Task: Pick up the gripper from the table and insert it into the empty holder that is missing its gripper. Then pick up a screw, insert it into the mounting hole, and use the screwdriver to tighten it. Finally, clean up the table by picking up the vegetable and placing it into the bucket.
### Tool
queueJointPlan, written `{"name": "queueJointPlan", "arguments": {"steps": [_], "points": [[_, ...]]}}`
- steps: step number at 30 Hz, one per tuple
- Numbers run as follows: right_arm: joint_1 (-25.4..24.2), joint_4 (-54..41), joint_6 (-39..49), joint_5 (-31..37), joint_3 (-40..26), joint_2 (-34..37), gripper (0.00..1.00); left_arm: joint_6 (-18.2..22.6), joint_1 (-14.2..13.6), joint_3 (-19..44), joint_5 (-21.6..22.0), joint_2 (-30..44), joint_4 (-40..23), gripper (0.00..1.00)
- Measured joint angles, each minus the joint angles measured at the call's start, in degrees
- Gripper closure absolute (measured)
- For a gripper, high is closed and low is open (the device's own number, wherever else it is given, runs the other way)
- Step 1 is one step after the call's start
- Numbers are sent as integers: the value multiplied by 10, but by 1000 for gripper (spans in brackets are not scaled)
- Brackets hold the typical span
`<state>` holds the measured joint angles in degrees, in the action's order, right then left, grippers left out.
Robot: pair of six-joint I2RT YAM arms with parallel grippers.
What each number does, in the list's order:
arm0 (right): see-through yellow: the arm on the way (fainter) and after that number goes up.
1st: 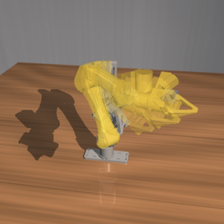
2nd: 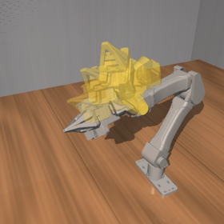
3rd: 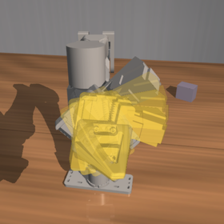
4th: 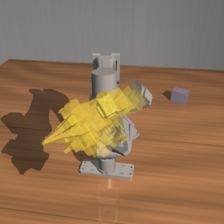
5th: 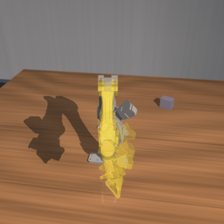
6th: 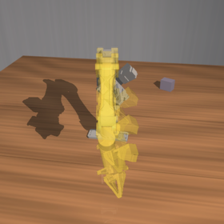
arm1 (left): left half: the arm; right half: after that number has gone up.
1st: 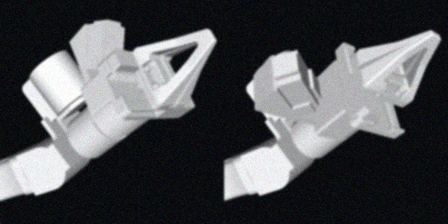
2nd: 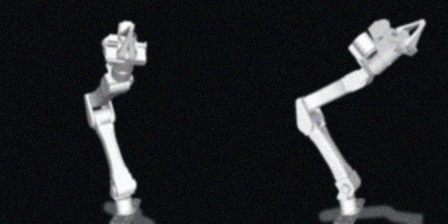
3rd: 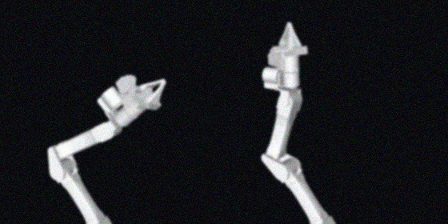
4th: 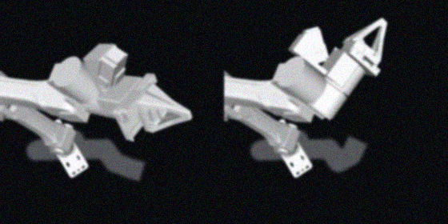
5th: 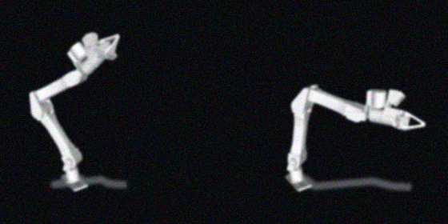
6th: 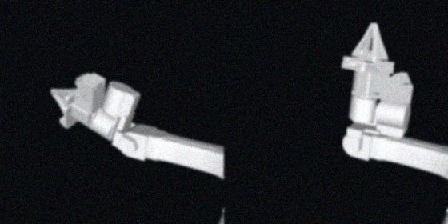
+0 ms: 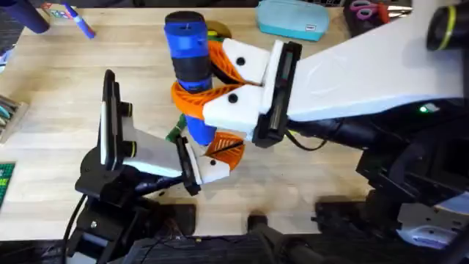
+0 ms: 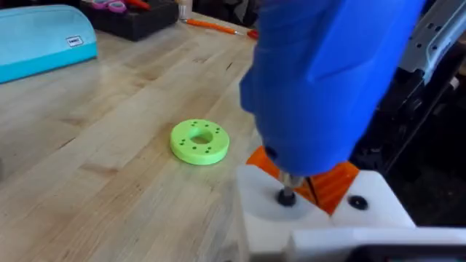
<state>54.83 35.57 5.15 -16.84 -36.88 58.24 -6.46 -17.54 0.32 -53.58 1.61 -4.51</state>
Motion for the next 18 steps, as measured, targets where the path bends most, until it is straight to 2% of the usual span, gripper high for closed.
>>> {"name": "queueJointPlan", "arguments": {"steps": [10,18], "points": [[0,-7,4,0,-1,0,960,0,0,0,0,0,0,990],[-1,-69,45,-20,-18,-7,960,-4,0,0,-4,7,-1,989]]}}
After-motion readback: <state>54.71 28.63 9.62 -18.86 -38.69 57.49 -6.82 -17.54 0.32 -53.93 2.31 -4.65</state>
